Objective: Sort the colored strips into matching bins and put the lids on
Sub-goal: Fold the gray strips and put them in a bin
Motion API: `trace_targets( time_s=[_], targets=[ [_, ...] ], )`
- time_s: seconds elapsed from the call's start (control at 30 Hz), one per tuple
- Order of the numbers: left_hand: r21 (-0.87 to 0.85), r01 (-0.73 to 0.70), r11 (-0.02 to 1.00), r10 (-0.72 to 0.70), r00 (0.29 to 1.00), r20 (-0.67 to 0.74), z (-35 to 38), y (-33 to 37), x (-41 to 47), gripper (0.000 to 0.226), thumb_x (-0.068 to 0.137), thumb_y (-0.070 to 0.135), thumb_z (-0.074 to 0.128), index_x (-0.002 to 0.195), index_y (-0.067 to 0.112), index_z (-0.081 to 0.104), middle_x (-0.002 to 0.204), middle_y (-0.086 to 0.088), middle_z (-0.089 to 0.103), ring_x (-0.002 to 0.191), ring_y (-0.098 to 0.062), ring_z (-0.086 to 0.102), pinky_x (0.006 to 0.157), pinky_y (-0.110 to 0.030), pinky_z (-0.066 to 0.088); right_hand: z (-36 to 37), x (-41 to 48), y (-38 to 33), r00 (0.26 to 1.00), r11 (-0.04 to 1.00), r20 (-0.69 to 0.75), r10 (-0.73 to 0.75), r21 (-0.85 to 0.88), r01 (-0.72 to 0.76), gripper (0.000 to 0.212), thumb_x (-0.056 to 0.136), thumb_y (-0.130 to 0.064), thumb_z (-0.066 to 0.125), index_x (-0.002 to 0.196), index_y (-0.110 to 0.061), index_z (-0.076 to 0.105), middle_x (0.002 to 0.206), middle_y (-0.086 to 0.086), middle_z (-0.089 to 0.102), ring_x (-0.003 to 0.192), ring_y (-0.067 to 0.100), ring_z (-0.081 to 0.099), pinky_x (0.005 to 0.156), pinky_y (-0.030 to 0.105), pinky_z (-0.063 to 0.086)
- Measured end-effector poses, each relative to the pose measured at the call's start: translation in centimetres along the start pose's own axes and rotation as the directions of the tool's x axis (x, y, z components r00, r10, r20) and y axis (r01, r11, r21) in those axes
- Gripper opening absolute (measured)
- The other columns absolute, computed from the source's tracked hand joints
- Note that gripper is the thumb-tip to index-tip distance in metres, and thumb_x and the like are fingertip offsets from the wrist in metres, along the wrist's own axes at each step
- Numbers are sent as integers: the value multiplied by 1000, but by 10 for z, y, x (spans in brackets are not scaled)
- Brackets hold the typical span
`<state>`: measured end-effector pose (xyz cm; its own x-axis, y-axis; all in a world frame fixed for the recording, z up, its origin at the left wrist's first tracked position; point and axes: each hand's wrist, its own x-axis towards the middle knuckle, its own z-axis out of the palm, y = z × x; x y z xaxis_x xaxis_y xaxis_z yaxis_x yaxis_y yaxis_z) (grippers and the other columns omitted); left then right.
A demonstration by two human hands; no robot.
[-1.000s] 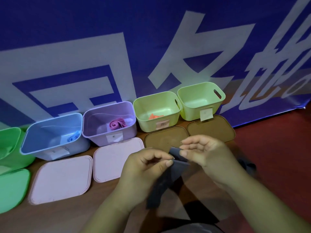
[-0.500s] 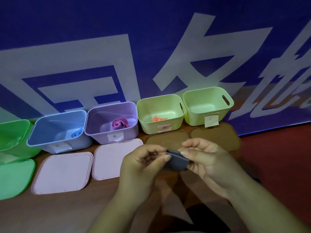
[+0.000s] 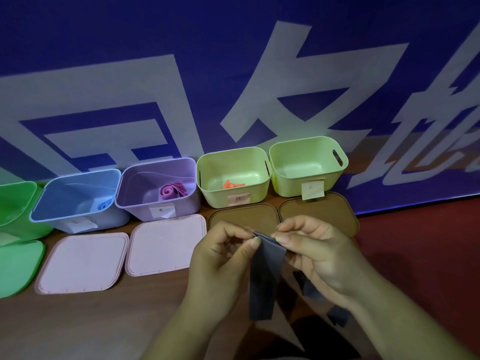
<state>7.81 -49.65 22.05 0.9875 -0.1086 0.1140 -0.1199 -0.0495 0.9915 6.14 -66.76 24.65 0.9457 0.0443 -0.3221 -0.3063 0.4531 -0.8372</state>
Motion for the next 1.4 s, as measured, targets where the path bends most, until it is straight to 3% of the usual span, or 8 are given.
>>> trace_targets(
  time_s=[0.23,0.53,0.73,0.83,0.93,1.13,1.3,1.4],
  targets=[
    [48,25,999,-26,999,21,19,-10,-1,16,82,15,70,89,28,66,84,3,68,79,-12,64,72,-24,52,-26,-2,3,978,944,-52,-203,-274,182,24,73,16,73,84,-5,70,84,9,77,76,12,71,70,18,56],
    [131,150,980,-163,982,99,28,-33,-1,21,82,-6,71,84,14,74,82,6,77,76,-2,69,71,-15,53,-81,5,28,972,875,-190,-139,-484,31,17,80,1,76,89,-14,75,87,4,78,83,13,73,78,21,56],
    [280,297,913,-339,934,114,15,-72,-11,14,86,-2,70,80,10,75,78,3,75,72,-1,64,71,-16,48,-186,1,89,927,528,-374,3,-787,-319,17,86,-23,75,102,-26,70,98,-15,68,97,6,65,83,26,52],
    [316,365,876,-418,901,119,18,-87,-20,16,86,-1,70,80,12,75,77,8,76,70,4,64,69,-12,47,-216,-14,119,909,426,-416,-22,-827,-368,22,85,-26,75,107,-26,70,101,-15,67,97,6,65,79,22,50],
    [327,400,856,-462,876,137,27,-95,-27,21,87,-4,69,77,14,74,71,12,74,66,8,62,65,-9,47,-230,-28,138,924,352,-379,-50,-872,-339,19,83,-24,74,96,-35,66,95,-20,62,91,2,64,67,12,42],
    [323,468,823,-535,829,164,53,-101,-40,26,87,-9,65,75,13,73,68,13,74,63,8,63,62,-9,47,-250,-40,162,990,185,-56,-133,-982,-31,12,85,-29,61,95,-26,67,100,-12,57,88,6,55,73,27,47],
    [320,492,810,-554,820,142,68,-105,-48,26,87,-8,66,76,13,75,74,7,76,68,1,67,65,-14,50,-254,-28,172,987,-26,160,-27,-987,159,14,72,-28,64,86,-30,64,89,-19,60,82,6,42,66,24,40],
    [276,517,810,-561,820,111,78,-100,-52,28,87,-10,64,74,13,75,74,6,76,68,1,68,64,-13,50,-258,-21,169,981,-79,193,6,-978,193,13,66,-23,63,78,-28,63,74,-14,61,72,11,51,56,28,44]
  ],
)
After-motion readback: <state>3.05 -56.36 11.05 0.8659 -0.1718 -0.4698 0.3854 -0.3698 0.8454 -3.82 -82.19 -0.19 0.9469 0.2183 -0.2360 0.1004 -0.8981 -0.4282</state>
